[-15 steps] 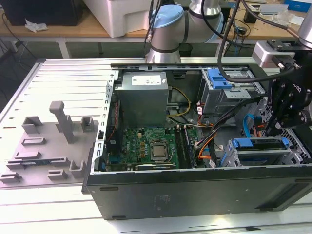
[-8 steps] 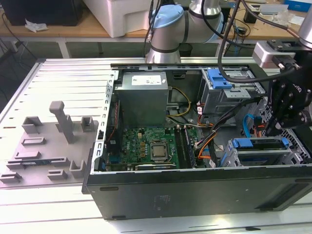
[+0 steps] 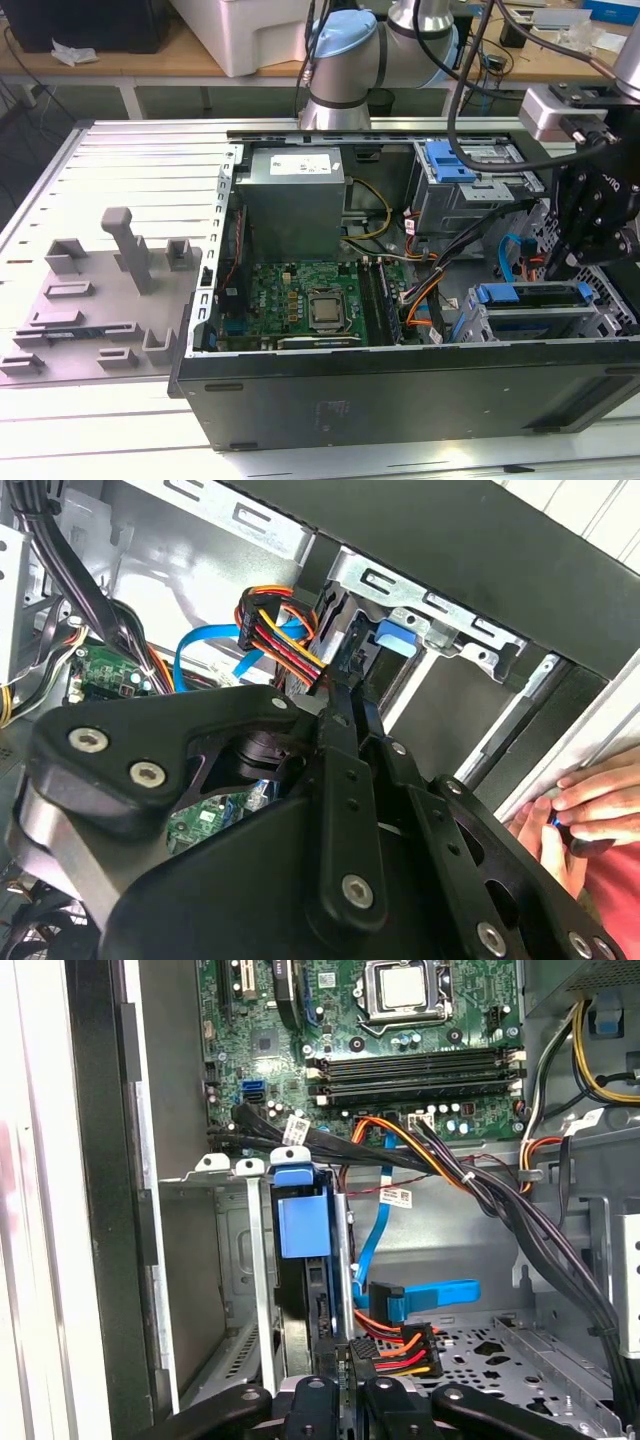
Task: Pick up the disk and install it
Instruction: 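Insert the first disk wire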
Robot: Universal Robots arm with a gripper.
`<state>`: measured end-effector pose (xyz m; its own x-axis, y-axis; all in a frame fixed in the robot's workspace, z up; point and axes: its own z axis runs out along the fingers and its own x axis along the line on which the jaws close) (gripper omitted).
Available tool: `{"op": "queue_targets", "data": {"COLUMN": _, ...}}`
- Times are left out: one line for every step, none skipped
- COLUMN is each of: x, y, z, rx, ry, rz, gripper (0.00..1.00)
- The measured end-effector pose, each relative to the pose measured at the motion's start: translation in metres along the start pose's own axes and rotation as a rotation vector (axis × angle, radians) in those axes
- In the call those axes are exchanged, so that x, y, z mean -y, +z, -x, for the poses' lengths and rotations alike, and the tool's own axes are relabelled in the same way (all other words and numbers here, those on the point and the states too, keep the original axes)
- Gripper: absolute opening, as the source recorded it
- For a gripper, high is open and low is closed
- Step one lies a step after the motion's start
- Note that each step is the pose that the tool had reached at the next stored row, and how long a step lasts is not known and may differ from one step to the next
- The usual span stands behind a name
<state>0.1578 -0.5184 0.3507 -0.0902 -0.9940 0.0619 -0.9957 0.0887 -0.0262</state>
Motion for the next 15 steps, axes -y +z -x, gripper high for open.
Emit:
{"op": "queue_targets", "data": {"x": 0.0000, "y": 0.0000, "z": -0.0004, "rx": 0.0000, "ry": 0.000, "rz": 0.0000, "gripper": 0.16}}
{"op": "queue_targets", "data": {"x": 0.0001, "y": 0.0001, "z": -0.0013, "rx": 0.0001, "ry": 0.000, "rz": 0.0000, "gripper": 0.16}}
{"op": "queue_targets", "data": {"x": 0.0002, "y": 0.0001, "z": -0.0018, "rx": 0.0001, "ry": 0.000, "rz": 0.0000, "gripper": 0.16}}
{"op": "queue_targets", "data": {"x": 0.0002, "y": 0.0001, "z": -0.0021, "rx": 0.0000, "ry": 0.000, "rz": 0.0000, "gripper": 0.16}}
{"op": "queue_targets", "data": {"x": 0.0003, "y": 0.0002, "z": -0.0030, "rx": 0.0000, "ry": 0.000, "rz": 0.0000, "gripper": 0.16}}
{"op": "queue_targets", "data": {"x": 0.0003, "y": 0.0002, "z": -0.0034, "rx": 0.0001, "ry": 0.000, "rz": 0.0000, "gripper": 0.16}}
{"op": "queue_targets", "data": {"x": 0.0003, "y": 0.0002, "z": -0.0035, "rx": 0.0000, "ry": 0.000, "rz": 0.0000, "gripper": 0.16}}
{"op": "queue_targets", "data": {"x": 0.0003, "y": 0.0003, "z": -0.0037, "rx": 0.0001, "ry": 0.000, "rz": 0.0000, "gripper": 0.16}}
{"op": "queue_targets", "data": {"x": 0.0003, "y": 0.0003, "z": -0.0038, "rx": 0.0001, "ry": 0.000, "rz": 0.0000, "gripper": 0.16}}
{"op": "queue_targets", "data": {"x": 0.0003, "y": 0.0003, "z": -0.0038, "rx": 0.0001, "ry": 0.000, "rz": 0.0000, "gripper": 0.16}}
{"op": "queue_targets", "data": {"x": 0.0003, "y": 0.0003, "z": -0.0038, "rx": 0.0001, "ry": 0.000, "rz": 0.0000, "gripper": 0.16}}
{"op": "queue_targets", "data": {"x": 0.0002, "y": 0.0004, "z": -0.0040, "rx": 0.0001, "ry": 0.000, "rz": 0.0000, "gripper": 0.16}}
{"op": "queue_targets", "data": {"x": 0.0000, "y": 0.0004, "z": -0.0042, "rx": 0.0001, "ry": 0.000, "rz": 0.0000, "gripper": 0.16}}
{"op": "queue_targets", "data": {"x": -0.0001, "y": 0.0004, "z": -0.0043, "rx": 0.0001, "ry": 0.000, "rz": 0.0000, "gripper": 0.16}}
{"op": "queue_targets", "data": {"x": -0.0002, "y": 0.0005, "z": -0.0045, "rx": 0.0001, "ry": 0.000, "rz": 0.0000, "gripper": 0.16}}
